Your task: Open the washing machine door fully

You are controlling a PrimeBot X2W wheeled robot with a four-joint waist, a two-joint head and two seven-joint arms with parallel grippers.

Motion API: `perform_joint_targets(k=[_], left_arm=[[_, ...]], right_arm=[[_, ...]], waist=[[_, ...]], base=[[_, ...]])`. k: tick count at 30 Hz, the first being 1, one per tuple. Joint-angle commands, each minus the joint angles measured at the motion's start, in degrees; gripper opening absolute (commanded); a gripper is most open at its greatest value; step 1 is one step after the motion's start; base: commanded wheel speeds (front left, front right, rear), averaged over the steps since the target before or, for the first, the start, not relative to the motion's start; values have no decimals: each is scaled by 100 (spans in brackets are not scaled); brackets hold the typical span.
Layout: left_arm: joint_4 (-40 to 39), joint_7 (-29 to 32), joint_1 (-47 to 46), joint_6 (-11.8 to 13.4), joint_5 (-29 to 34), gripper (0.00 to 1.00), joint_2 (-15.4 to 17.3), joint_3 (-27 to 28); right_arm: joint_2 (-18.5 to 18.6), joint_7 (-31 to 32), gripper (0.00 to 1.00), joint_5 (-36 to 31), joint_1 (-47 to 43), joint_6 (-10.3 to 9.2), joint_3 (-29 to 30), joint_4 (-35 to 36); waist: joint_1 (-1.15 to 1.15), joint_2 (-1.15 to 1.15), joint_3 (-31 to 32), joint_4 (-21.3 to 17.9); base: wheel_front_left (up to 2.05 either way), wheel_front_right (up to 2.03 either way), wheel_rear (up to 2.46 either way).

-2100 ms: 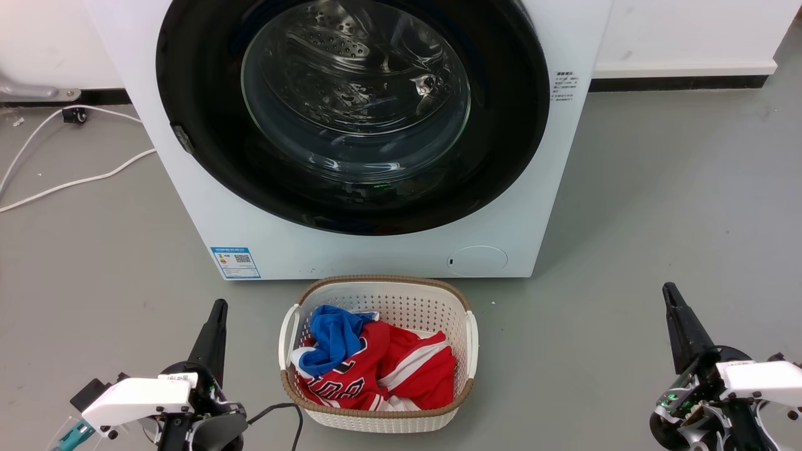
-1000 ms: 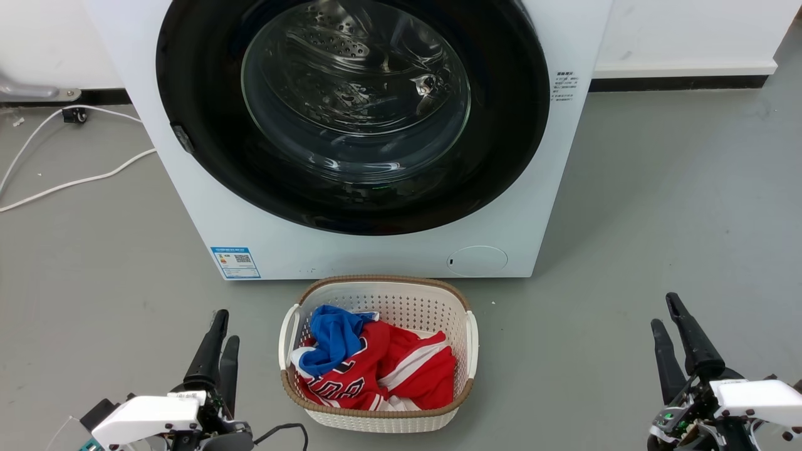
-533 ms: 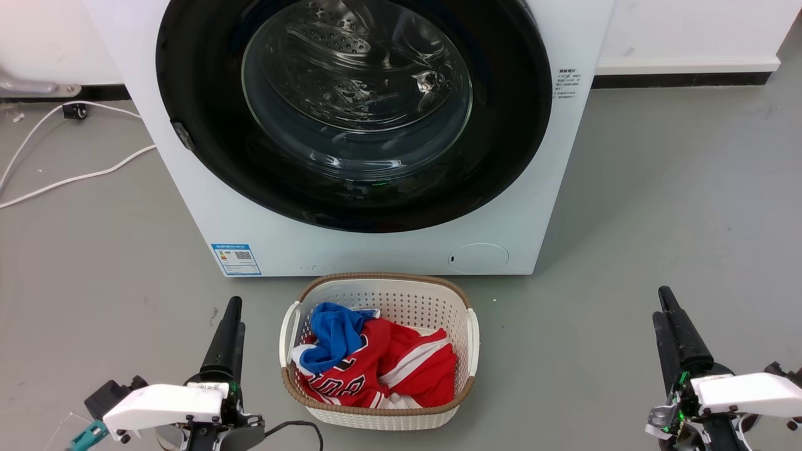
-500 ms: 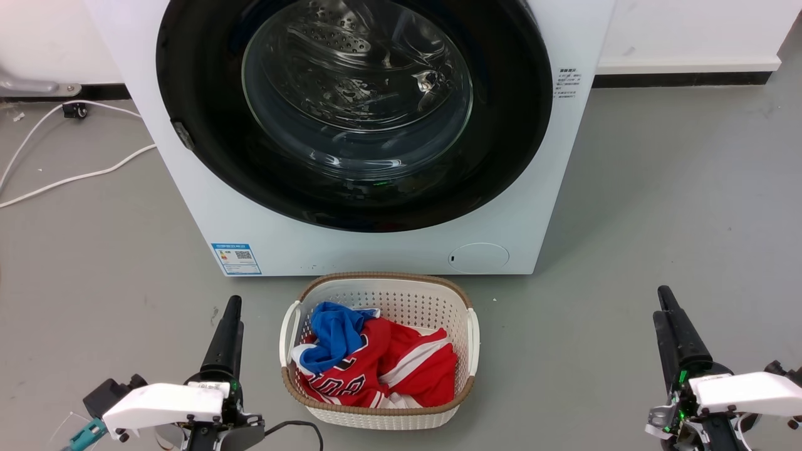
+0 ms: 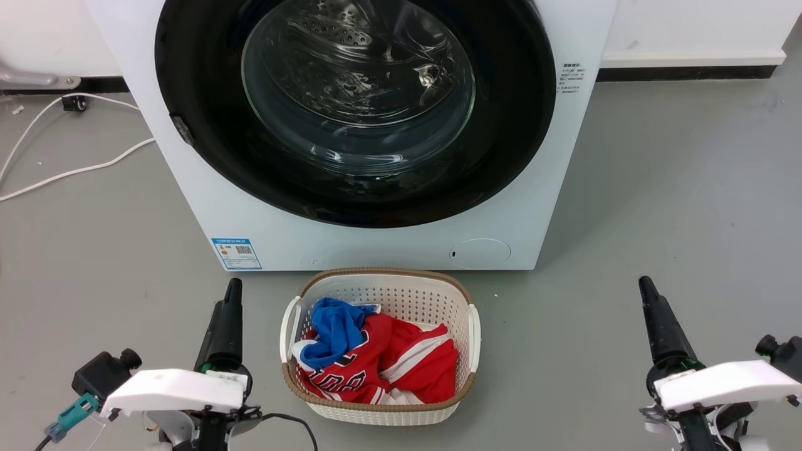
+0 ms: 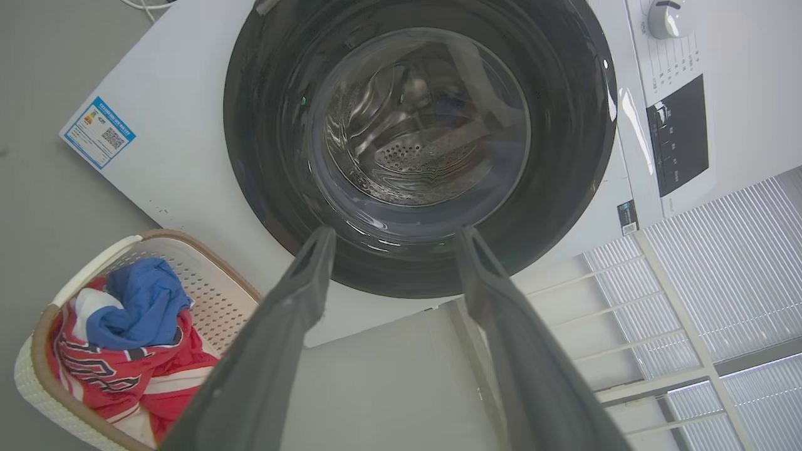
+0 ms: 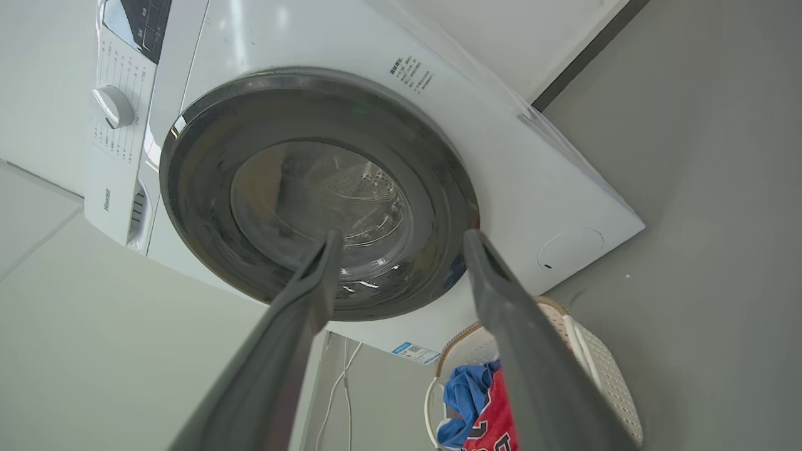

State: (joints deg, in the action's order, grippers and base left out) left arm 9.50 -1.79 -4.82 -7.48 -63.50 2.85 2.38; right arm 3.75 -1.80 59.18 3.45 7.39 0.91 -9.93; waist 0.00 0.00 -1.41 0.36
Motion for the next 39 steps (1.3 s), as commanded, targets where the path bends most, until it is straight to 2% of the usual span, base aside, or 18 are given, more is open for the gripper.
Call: perform_joint_targets(k=[1,7,15,39], left_arm=[[-107,-45,-142,-1,191,100,9,-5],[-147,-169,-145,1,1094,100,17,-77],[-125,-322,-123,11,2001,100,100,-270],[63,-718,-190,427,3833,100,372,-668]], right_arm=[[61,-37,100,-203,78,5,-28,120],[73,-73,100,-1003,28,6,-64,272],[91,-44,100,-1893,-74,7,-96,448],[-20,-84,100,-4016,-394,10,9,1016]], waist=[[0,0,-2,1],[0,0,-22,11],[0,0,-16,26],[0,0,-3,-7]], base=[[0,0,0],[0,0,0],[0,0,0],[0,0,0]])
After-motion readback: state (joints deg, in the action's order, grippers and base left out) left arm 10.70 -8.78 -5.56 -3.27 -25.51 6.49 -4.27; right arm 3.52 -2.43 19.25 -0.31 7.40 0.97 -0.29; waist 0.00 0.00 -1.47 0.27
